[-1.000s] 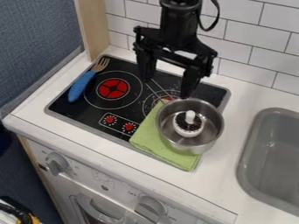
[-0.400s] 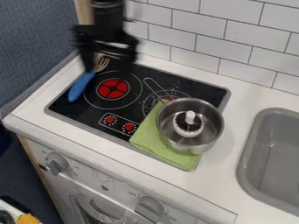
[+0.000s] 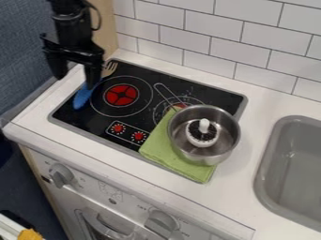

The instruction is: Move the spatula on the upper middle part of the stove

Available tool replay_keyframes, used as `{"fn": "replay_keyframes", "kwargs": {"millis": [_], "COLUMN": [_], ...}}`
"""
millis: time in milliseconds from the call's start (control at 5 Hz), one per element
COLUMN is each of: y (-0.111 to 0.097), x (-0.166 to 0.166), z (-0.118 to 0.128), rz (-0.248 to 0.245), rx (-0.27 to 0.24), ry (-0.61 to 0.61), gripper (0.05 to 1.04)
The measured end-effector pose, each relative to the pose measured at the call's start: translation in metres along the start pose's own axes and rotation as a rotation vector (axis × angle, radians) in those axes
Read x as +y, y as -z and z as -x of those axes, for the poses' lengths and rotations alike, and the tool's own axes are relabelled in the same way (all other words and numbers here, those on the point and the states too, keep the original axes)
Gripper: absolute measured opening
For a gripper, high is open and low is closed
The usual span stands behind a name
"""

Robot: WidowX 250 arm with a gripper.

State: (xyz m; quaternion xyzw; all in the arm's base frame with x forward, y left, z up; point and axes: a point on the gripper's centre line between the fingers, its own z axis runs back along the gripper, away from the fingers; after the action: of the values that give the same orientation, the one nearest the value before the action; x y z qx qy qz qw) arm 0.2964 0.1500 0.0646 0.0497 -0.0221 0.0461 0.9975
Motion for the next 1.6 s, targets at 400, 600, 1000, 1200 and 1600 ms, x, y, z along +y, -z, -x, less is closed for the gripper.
{"fn": "replay_keyframes", "kwargs": {"millis": [400,600,1000,1200,1600], "y": [0.03,0.04,0.055,0.056,0.057], "x": [0.013,0.014,0.01,0.007,0.005], "z": [-0.016,-0.022,-0.035,-0.037,-0.032], "rz": [-0.024,-0.039,-0.04,-0.028,-0.025], "rx": [0.026,0.055,0.081,0.073,0.066], "ry": [-0.054,-0.076,-0.104,-0.13,-0.142], "gripper": [1.0,1.0,0.947,0.658,0.389]}}
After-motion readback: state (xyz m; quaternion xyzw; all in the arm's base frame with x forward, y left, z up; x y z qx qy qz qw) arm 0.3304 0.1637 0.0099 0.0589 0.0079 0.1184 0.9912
